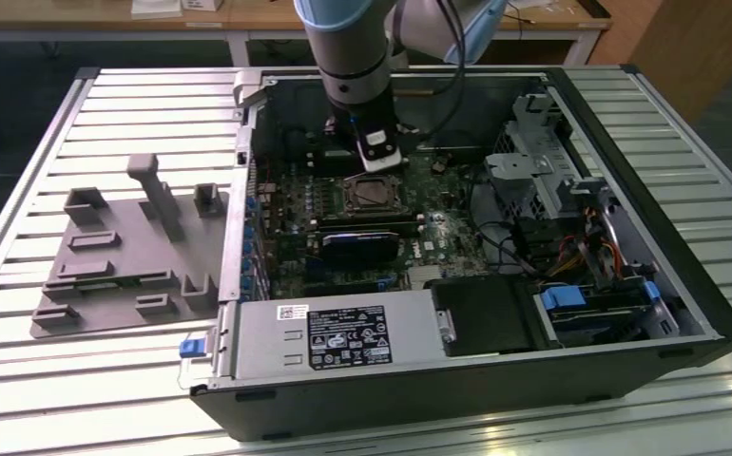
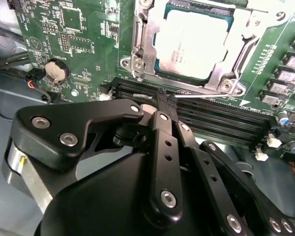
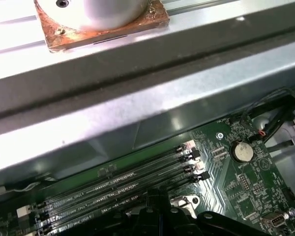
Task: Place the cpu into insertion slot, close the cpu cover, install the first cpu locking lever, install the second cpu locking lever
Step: 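Install the first cpu locking lever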
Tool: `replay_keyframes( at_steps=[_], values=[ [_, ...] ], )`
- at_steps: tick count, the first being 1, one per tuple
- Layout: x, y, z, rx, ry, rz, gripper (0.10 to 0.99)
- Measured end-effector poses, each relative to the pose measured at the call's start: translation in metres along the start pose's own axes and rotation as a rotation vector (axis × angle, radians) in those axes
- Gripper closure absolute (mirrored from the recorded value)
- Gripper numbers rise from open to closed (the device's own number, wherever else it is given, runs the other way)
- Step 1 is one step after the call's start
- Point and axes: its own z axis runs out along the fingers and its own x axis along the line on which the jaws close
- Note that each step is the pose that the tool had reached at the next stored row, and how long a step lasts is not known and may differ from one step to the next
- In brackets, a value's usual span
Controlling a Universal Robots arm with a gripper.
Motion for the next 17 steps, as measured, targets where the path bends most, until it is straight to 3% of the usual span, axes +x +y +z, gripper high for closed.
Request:
replay_keyframes(
  at_steps=[17],
  values=[
    [0.0072,0.0043,0.0055,0.024,-0.0228,0.046,0.984]
  ],
)
